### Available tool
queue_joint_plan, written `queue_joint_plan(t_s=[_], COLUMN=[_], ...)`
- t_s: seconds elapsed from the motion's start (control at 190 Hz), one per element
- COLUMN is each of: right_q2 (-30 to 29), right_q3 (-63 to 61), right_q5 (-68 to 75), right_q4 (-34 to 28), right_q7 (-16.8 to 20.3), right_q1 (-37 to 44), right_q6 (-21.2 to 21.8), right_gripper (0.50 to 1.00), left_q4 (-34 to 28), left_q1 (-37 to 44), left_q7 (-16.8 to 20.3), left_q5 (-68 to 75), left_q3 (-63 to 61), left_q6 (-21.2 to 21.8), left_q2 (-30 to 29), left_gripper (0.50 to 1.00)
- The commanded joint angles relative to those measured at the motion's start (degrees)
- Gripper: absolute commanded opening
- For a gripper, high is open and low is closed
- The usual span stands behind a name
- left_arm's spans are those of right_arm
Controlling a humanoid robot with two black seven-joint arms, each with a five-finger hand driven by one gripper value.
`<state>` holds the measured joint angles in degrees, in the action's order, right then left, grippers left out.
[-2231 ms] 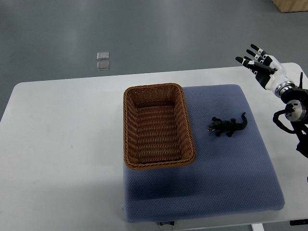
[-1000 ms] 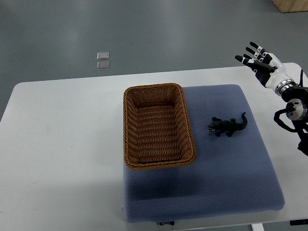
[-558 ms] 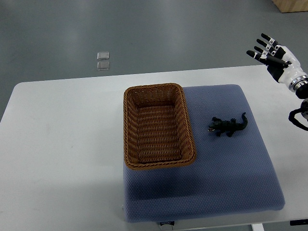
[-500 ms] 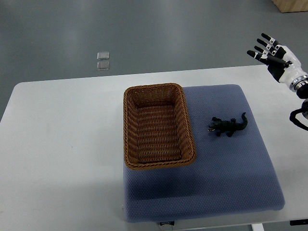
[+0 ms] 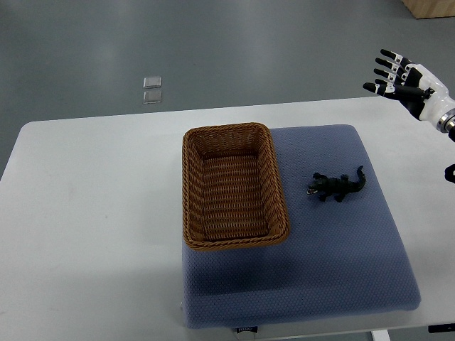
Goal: Place crocodile in brown basket with right hand
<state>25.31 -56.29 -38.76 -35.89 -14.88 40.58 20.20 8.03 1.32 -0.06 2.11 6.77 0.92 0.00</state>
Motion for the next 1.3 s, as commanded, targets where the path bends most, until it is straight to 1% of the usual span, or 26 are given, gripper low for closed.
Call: queue_joint_plan(t_s=[0.0,0.226,0.458,0.516,0.616,0.768,0.921,1.157,1.21,1.294], right_q2=[0.71,2.99,7.91,9.76,12.39,14.50,15.74,15.65,15.56,15.65], right_q3=[1.00,4.08,10.67,13.48,16.73,20.60,23.59,25.17,25.97,27.81], right_q5=[-3.43,-15.03,-24.96,-28.73,-34.44,-41.57,-44.03,-48.43,-48.78,-50.36], right_q4=[-1.90,-6.91,-13.76,-16.05,-20.00,-24.05,-25.80,-26.07,-26.07,-26.07], right_q7=[-0.58,-3.04,-5.68,-6.47,-6.74,-7.18,-7.44,-7.44,-7.44,-7.44], right_q1=[0.03,0.03,0.73,0.91,0.91,0.91,0.91,0.82,0.82,0.82], right_q6=[0.01,0.01,-0.16,-0.69,-1.48,-3.32,-4.29,-4.38,-5.00,-7.54], right_gripper=[0.950,0.950,0.952,0.950,0.950,0.952,0.950,0.952,0.950,0.950], left_q4=[-0.03,-0.03,-0.03,0.05,-0.03,0.05,0.05,-0.03,-0.03,-0.03], left_q1=[0.00,0.00,0.00,0.00,0.00,0.00,0.00,0.00,0.00,0.00], left_q7=[-0.02,-0.02,-0.02,0.06,-0.02,-0.02,0.06,0.06,-0.02,0.06], left_q5=[0.00,0.00,0.00,0.00,0.00,0.00,0.00,0.00,0.00,0.00], left_q3=[0.00,0.00,0.00,0.00,0.00,0.00,0.00,0.00,0.00,0.00], left_q6=[0.05,-0.04,0.05,-0.04,-0.04,0.05,-0.04,0.05,-0.04,-0.04], left_q2=[0.00,0.00,0.00,0.00,0.00,0.00,0.00,0.00,0.00,0.00], left_gripper=[1.000,1.000,1.000,1.000,1.000,1.000,1.000,1.000,1.000,1.000])
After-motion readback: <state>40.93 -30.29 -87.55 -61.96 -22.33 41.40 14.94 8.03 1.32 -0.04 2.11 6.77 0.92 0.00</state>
